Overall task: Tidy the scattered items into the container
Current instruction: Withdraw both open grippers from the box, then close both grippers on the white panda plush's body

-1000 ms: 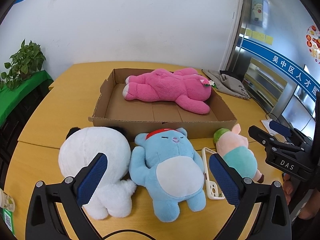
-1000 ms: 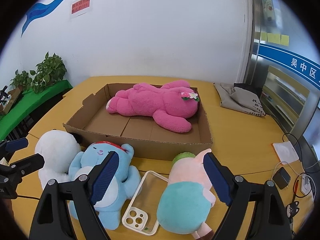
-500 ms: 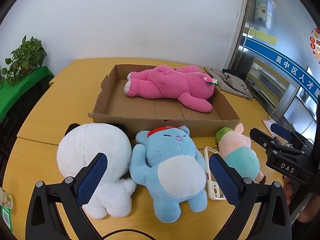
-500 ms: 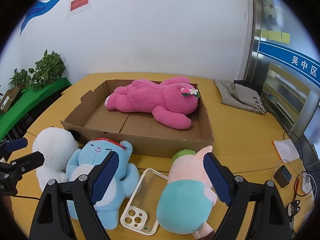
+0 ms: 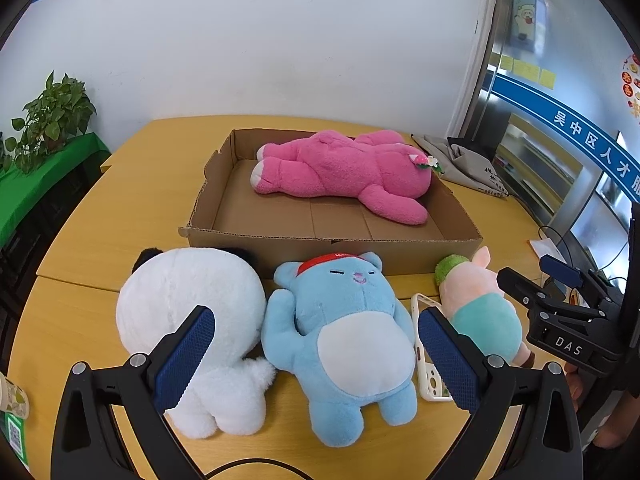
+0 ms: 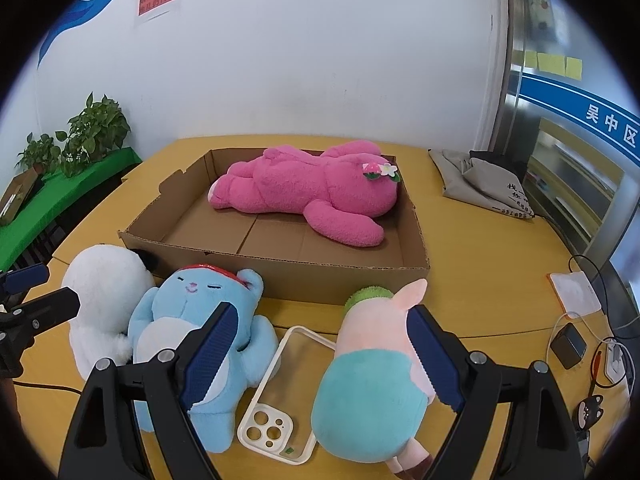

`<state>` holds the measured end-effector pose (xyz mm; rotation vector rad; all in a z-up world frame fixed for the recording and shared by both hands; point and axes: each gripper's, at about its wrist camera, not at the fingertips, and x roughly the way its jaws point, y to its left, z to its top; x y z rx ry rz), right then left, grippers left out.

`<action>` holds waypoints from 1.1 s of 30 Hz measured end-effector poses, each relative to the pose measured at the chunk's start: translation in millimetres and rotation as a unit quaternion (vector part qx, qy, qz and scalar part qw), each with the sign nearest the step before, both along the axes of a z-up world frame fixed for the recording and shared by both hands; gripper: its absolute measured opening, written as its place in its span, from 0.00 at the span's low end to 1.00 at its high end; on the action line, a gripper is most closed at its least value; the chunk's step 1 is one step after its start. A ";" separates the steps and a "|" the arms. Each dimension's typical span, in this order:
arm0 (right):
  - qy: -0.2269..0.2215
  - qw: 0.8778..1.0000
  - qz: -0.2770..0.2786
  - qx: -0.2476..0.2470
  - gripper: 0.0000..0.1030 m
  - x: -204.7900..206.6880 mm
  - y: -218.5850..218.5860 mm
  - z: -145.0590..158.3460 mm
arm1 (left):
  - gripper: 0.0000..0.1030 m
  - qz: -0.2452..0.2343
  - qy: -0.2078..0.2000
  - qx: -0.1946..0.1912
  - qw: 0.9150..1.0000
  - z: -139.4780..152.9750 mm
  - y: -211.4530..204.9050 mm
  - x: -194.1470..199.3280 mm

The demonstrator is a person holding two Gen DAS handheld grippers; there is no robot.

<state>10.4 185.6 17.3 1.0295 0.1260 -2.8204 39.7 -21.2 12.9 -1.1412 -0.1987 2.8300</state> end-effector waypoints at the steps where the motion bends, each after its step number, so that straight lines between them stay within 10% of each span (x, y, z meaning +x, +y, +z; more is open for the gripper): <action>1: -0.001 1.000 -0.001 -0.001 0.84 -0.1 0.3 -0.2 | 1.00 0.000 0.000 0.000 1.000 -0.3 -0.3 -0.1; 21: -0.018 1.000 0.018 0.001 0.84 -2.4 -18.7 -9.7 | 1.00 0.006 -0.026 0.008 1.000 -17.9 -33.2 1.5; 33: -0.077 0.980 0.180 -0.019 0.84 19.0 -105.9 -40.0 | 1.00 0.024 -0.059 0.023 0.998 -46.6 -107.0 -2.9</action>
